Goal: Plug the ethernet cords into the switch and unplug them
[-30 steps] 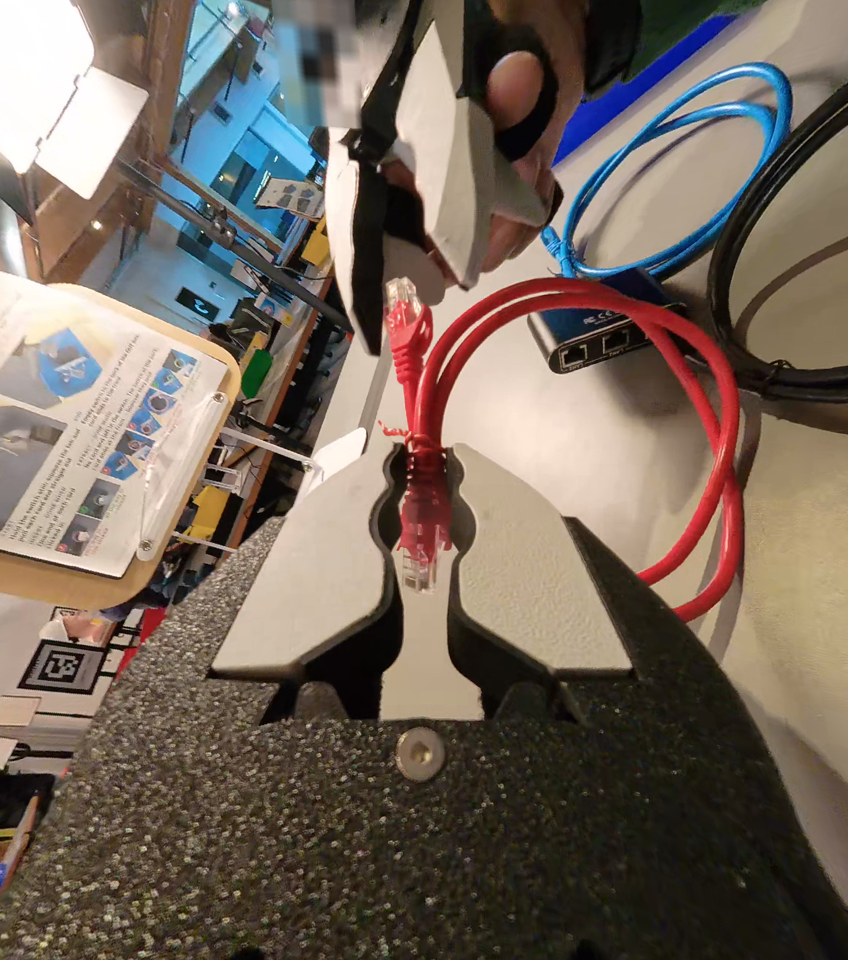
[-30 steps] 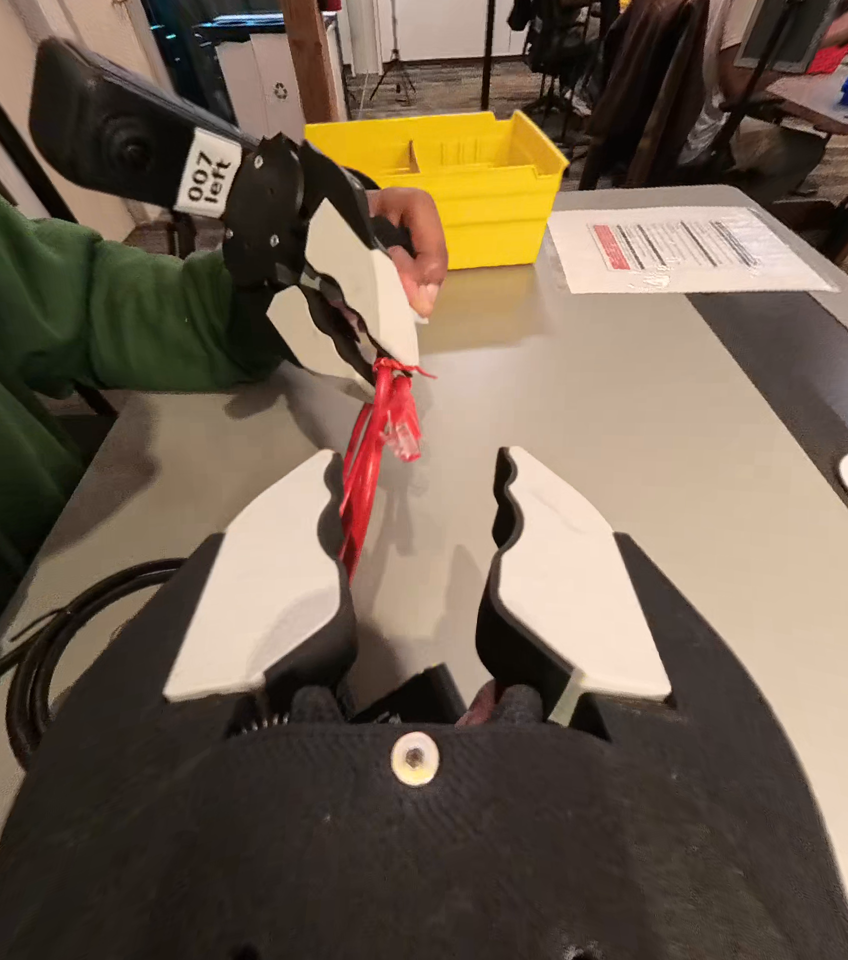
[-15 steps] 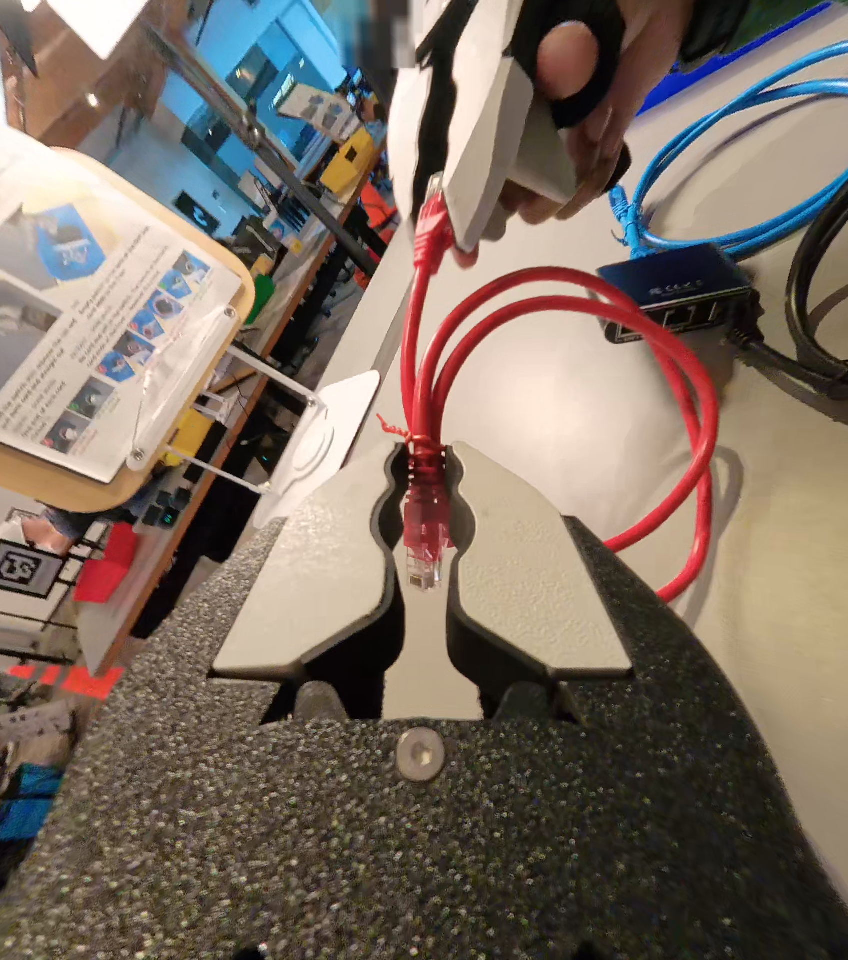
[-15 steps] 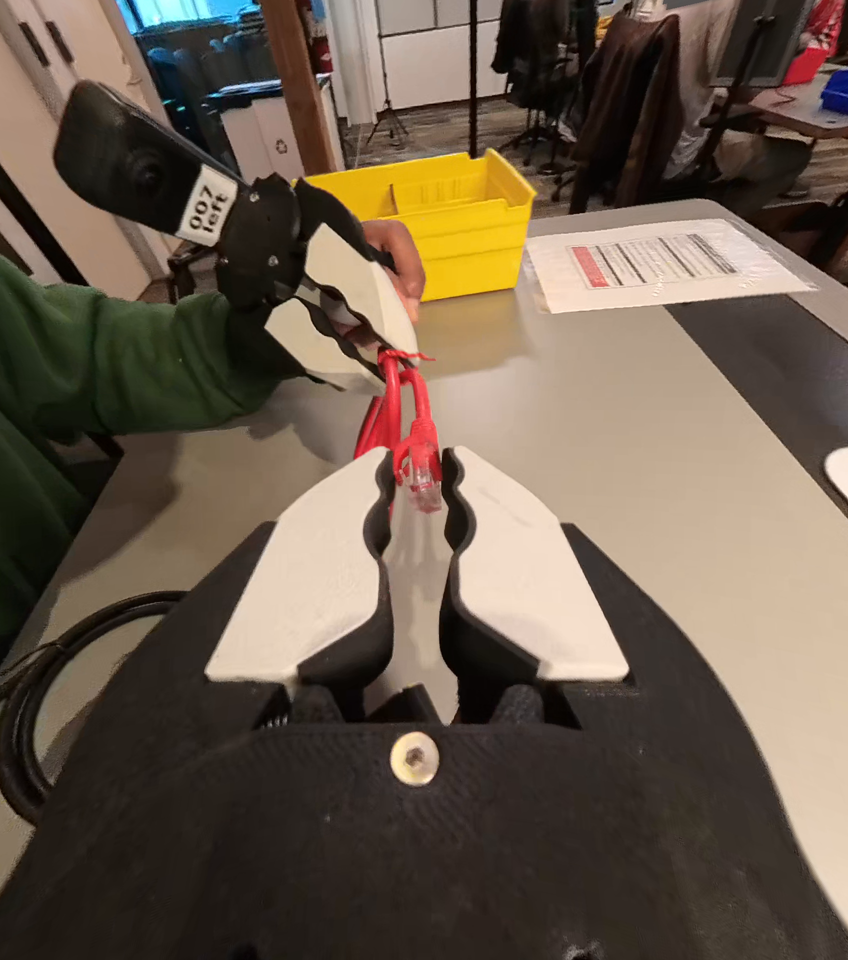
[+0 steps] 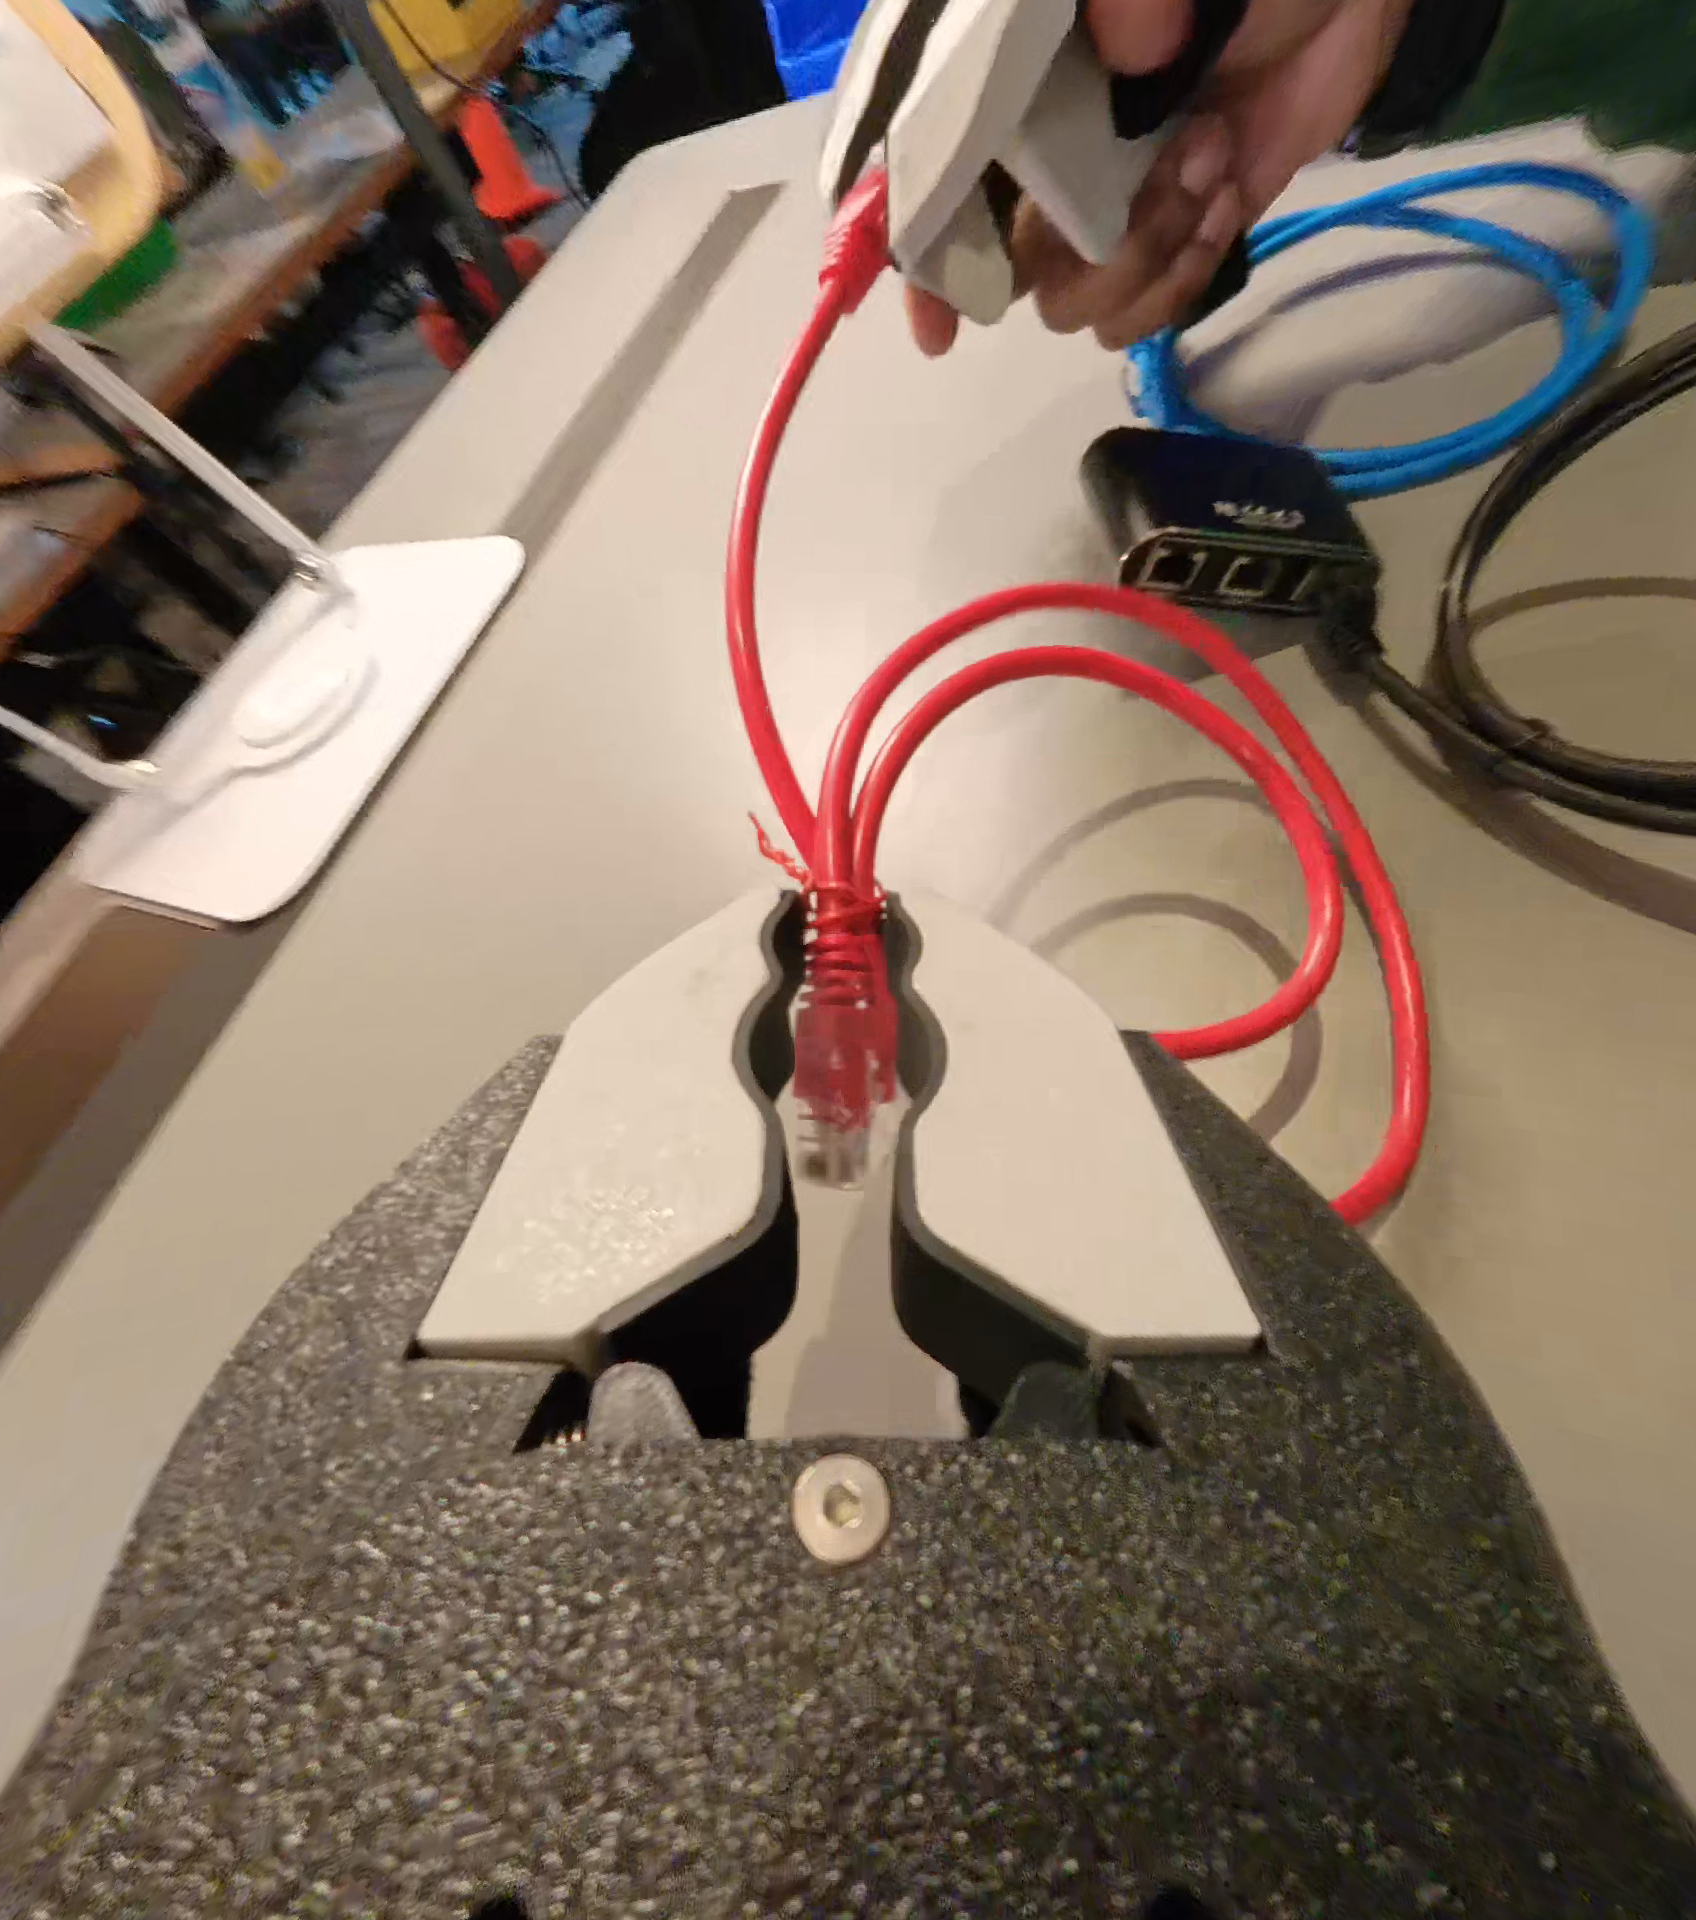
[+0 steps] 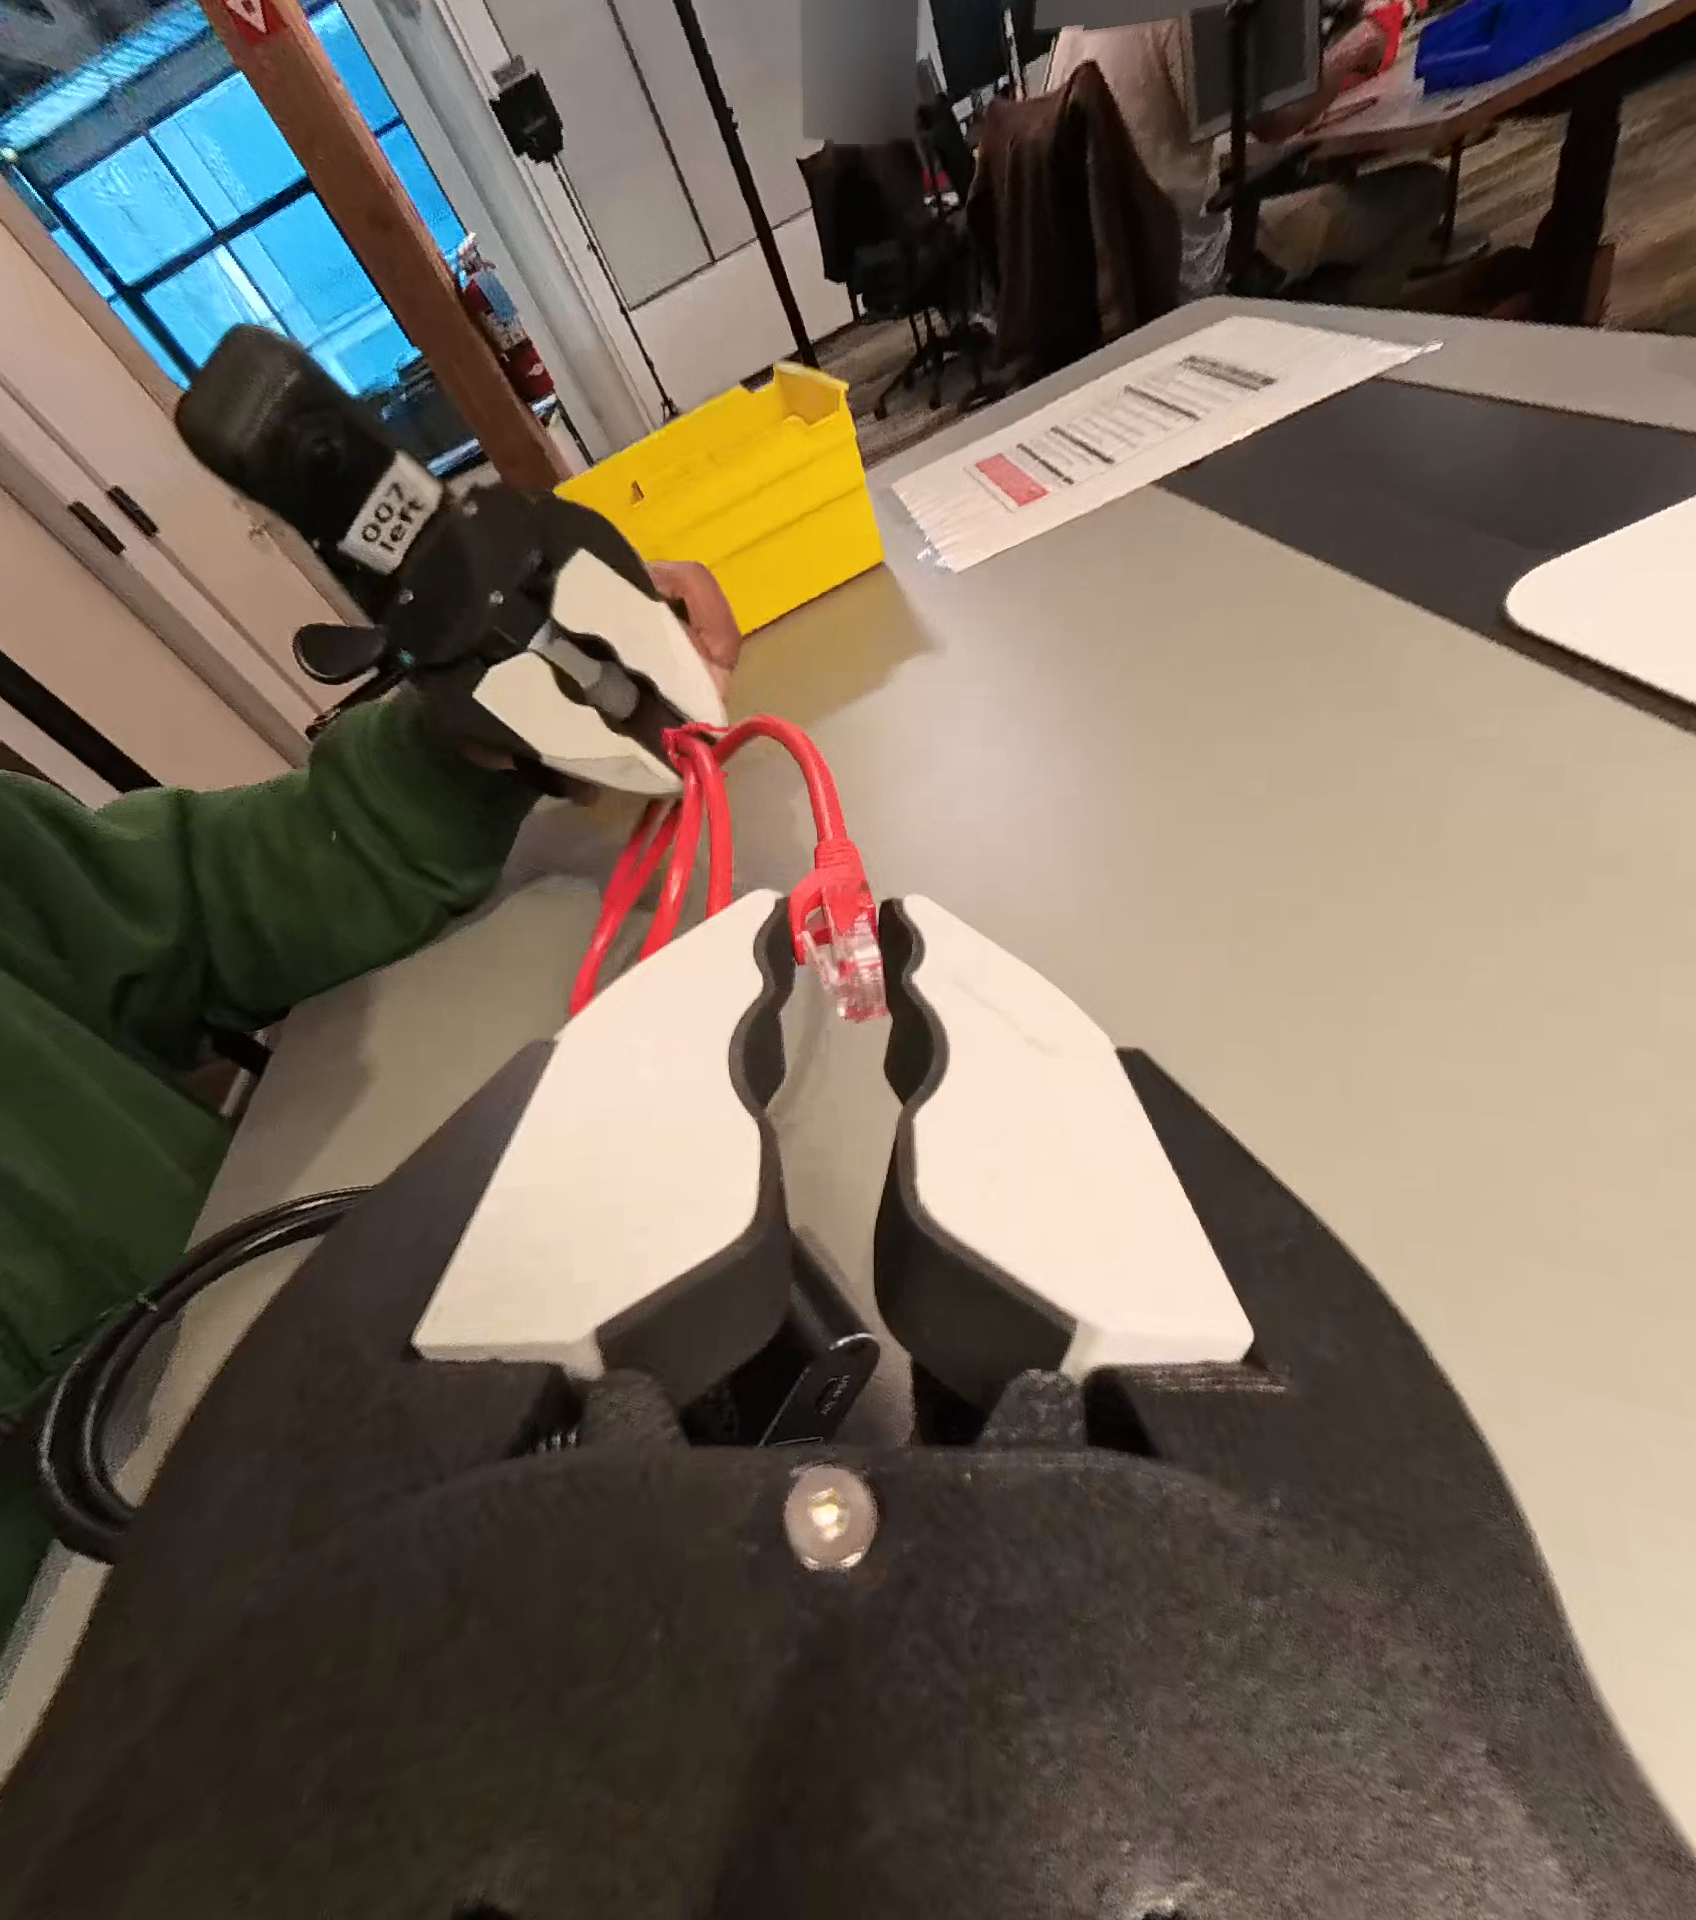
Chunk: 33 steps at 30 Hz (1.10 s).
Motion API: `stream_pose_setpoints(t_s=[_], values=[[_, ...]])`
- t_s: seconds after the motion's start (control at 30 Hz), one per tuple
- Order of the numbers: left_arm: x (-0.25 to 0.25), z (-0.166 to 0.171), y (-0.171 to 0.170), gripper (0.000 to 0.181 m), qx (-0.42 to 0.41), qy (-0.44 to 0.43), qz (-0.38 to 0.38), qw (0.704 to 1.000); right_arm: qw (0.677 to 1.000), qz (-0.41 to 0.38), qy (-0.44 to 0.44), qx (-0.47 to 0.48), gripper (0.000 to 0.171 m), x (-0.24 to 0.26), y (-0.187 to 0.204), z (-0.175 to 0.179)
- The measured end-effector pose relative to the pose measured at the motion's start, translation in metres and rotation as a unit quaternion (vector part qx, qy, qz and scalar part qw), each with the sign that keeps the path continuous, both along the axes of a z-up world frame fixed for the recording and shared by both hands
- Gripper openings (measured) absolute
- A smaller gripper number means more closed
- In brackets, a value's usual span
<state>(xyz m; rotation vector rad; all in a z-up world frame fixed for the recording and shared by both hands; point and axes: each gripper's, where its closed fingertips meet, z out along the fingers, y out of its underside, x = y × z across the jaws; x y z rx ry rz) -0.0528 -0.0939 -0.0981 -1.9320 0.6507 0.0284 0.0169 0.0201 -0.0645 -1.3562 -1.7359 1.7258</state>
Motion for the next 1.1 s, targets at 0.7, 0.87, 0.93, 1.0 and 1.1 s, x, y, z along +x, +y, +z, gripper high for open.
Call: stream_pose_setpoints(t_s=[0.7,0.87,0.93,1.0,1.1], values=[[0.083,0.02,0.041,0.025,-0.097,-0.306,-0.176,0.931,0.995,0.101,-0.001,0.023,0.016,0.012,-0.063,-0.011],[0.091,0.028,0.043,0.018,-0.046,-0.298,-0.185,0.935,0.991,0.129,-0.002,0.024,0.016,0.018,-0.071,-0.013],[0.094,0.029,0.042,0.016,-0.035,-0.29,-0.189,0.938,0.99,0.141,-0.011,0.015,0.016,0.02,-0.075,-0.014],[0.098,0.023,0.042,0.015,-0.036,-0.269,-0.188,0.944,0.989,0.147,-0.019,0.01,0.016,0.021,-0.077,-0.017],[0.1,0.017,0.042,0.014,-0.032,-0.249,-0.182,0.951,0.988,0.155,-0.026,0.008,0.016,0.023,-0.08,-0.02]])
